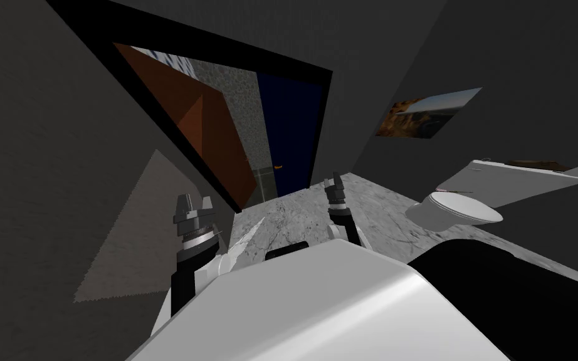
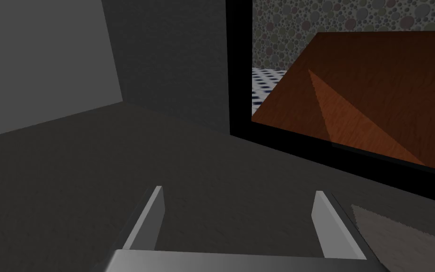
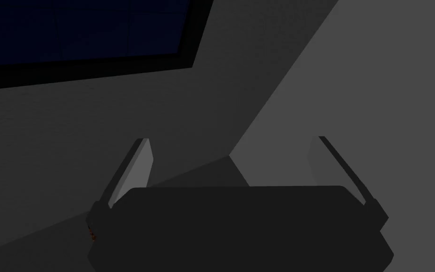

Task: Push the door open

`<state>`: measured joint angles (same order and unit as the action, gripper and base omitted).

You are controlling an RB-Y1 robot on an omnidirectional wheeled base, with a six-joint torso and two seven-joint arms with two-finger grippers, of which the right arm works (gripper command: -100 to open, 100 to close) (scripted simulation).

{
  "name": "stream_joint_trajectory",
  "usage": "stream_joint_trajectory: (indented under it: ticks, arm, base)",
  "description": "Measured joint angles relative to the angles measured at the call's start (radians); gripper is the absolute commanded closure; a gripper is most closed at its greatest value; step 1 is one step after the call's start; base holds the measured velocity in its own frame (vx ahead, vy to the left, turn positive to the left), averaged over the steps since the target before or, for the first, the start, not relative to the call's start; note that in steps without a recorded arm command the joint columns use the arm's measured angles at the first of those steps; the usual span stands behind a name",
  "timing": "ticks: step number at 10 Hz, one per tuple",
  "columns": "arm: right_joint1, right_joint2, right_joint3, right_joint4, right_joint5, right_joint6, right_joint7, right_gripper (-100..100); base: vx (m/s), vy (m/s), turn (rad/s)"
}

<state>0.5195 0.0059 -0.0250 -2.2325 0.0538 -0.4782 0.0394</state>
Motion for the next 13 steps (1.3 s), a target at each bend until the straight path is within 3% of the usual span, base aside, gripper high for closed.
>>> stream_joint_trajectory:
  ticks: [4,8,13]
  arm:
    - [-0.012,-0.014,0.024,0.036,-0.002,-0.01,-0.006,-100]
    - [-0.045,-0.038,0.062,0.104,-0.008,-0.022,-0.017,-100]
    - [-0.082,-0.065,0.135,0.21,-0.011,-0.049,-0.032,-100]
  base:
    - [0.165,0.006,-0.049]
    - [0.191,0.021,-0.093]
    - [0.161,0.032,-0.095]
